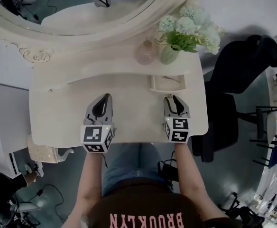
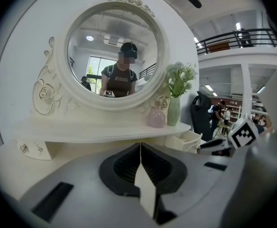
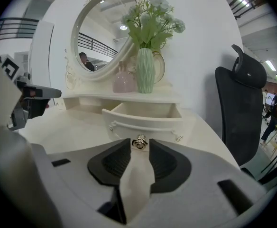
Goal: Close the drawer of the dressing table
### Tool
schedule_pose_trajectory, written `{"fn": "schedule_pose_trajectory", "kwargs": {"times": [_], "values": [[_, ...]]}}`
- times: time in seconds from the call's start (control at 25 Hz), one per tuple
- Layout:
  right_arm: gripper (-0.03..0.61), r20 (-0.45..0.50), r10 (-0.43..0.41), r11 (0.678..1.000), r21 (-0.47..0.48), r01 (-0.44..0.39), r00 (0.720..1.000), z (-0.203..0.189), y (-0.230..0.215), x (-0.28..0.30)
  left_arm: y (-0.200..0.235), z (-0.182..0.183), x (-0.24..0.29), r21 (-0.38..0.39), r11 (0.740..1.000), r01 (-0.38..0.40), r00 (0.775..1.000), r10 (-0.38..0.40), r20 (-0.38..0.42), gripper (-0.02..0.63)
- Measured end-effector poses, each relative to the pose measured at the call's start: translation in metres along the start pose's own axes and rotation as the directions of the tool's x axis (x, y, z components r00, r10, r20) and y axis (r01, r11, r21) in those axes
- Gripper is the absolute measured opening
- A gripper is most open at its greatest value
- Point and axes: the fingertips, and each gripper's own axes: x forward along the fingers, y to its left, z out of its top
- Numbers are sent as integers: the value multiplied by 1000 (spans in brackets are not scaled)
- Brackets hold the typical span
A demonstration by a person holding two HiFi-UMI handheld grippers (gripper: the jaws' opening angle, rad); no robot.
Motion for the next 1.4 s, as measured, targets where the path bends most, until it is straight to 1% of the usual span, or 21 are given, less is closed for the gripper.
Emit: {"fn": "schedule_pose_trajectory", "kwargs": {"times": [0.04, 0.32, 0.6, 1.4], "values": [[88, 0, 1, 1000, -7, -1, 1000, 0, 0, 1, 0, -1, 1, 1, 1000, -1, 1000, 1, -1, 5], [84, -18, 9, 1000, -24, -10, 1000, -2, 0, 1, 9, 2, 0, -8, 999, -34, 999, 34, 3, 5], [83, -19, 18, 999, -29, -19, 1000, 5, -1, 1, 18, 9, -2, -18, 998, -63, 998, 64, 15, 5], [83, -26, 13, 1000, -21, -13, 1000, 28, -7, 35, 43, 25, 12, -26, 995, -93, 995, 94, 36, 5]]}}
